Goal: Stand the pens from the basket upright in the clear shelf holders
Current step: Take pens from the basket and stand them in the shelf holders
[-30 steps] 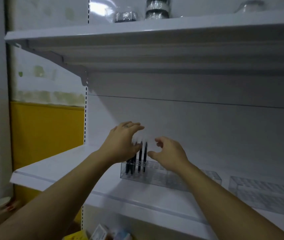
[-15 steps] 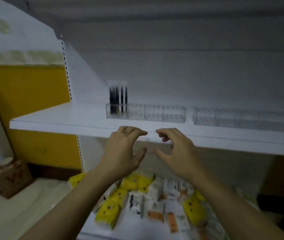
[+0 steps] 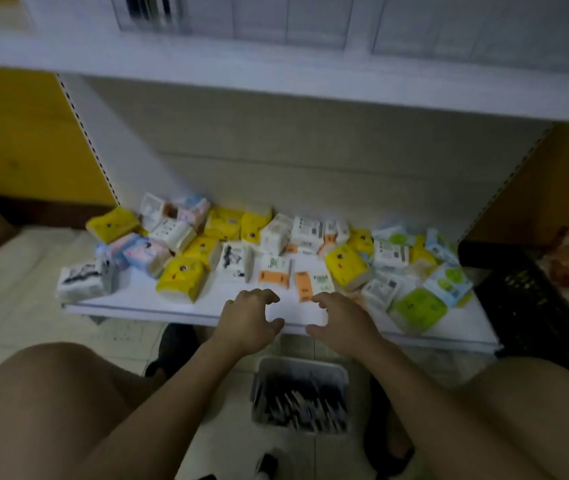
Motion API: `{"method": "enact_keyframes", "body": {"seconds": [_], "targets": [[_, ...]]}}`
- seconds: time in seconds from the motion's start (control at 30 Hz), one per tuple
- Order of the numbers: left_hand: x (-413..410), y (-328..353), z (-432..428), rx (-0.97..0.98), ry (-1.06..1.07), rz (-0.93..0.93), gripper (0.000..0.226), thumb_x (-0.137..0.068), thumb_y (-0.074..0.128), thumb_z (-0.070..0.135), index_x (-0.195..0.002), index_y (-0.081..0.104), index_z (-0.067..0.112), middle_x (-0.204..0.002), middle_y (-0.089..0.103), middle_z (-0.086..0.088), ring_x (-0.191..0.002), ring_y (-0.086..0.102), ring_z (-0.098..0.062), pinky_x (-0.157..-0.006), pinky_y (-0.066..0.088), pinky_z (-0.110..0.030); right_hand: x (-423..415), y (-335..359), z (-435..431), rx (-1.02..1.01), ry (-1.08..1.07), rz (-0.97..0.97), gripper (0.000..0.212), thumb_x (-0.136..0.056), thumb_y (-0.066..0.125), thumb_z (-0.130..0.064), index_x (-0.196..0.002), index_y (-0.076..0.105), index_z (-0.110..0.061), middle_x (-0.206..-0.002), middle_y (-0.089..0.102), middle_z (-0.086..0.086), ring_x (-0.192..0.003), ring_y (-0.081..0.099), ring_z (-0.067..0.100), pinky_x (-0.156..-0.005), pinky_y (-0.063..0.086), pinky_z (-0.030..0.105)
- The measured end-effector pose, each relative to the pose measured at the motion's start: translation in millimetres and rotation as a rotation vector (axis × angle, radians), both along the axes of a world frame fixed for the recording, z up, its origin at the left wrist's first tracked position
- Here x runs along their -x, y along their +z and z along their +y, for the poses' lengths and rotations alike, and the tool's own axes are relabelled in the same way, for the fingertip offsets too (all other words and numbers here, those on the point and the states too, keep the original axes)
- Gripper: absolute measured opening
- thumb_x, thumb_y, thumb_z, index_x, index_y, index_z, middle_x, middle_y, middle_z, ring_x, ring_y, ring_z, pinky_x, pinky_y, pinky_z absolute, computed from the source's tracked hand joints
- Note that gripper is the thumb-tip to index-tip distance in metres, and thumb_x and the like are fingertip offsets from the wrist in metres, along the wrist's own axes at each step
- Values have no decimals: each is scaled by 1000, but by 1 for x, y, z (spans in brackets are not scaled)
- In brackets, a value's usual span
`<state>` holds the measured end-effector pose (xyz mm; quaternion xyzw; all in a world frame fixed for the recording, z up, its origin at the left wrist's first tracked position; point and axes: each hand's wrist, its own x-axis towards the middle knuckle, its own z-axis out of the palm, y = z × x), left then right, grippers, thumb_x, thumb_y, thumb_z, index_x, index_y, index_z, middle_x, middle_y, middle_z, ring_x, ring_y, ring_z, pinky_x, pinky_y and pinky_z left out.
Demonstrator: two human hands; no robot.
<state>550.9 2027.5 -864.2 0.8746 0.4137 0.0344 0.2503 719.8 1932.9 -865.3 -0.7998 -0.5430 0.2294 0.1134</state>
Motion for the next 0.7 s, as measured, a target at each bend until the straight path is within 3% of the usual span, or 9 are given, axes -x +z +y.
{"method": "enact_keyframes", "body": {"seconds": [0.1,0.2,0.3,0.43,0.53,0.63,0.7], "targets": [[-7,-48,-6,182,22,86,48,-86,65,39,-129,54,21,-133,55,-1,-122,50,-21,-100,44,-36,-4,-45,-4,121,-32,46,56,-87,66,-37,-135,48,-15,-134,52,7,-119,52,26,-91,44,33],[-15,-99,-17,347,1,175,43,-88,62,36,-126,57,16,-129,59,-6,-115,56,-22,-93,48,-31,-3,-92,-10,283,-1,76,23,-87,64,-35,-98,53,-19,-104,59,4,-93,59,22,-75,50,32],[-19,-147,-26,470,-4,228,34,-92,58,30,-123,58,15,-119,63,-7,-99,58,-18,-79,46,-26,-2,-142,-18,388,-31,183,25,-87,64,-25,-71,44,-23,-75,49,-2,-67,48,13,-52,33,19],[-24,-196,-34,547,-11,266,28,-95,52,26,-116,63,12,-114,64,-7,-105,56,-20,-98,40,-32,0,-195,-20,562,-94,259,23,-96,54,-24,-74,47,-19,-72,47,1,-61,42,12,-53,33,22],[-26,-223,-40,612,-16,255,24,-95,52,22,-114,63,10,-105,61,-3,-88,53,-15,-68,43,-21,-1,-221,-18,592,-155,213,26,-98,51,-22,-74,42,-18,-69,41,-1,-60,39,14,-51,30,22],[-24,-246,-46,660,-44,315,16,-97,49,23,-99,60,13,-99,61,-4,-90,58,-23,-72,44,-29,-5,-235,-21,595,-168,206,32,-97,53,-18,-68,39,-21,-66,39,-3,-57,36,11,-48,27,21],[-20,-257,-49,664,-31,374,21,-98,47,25,-103,61,10,-99,61,-5,-94,57,-25,-71,36,-25,-6,-239,-24,633,-152,188,20,-97,51,-17,-77,51,-17,-67,42,-2,-56,38,11,-48,29,23]]}}
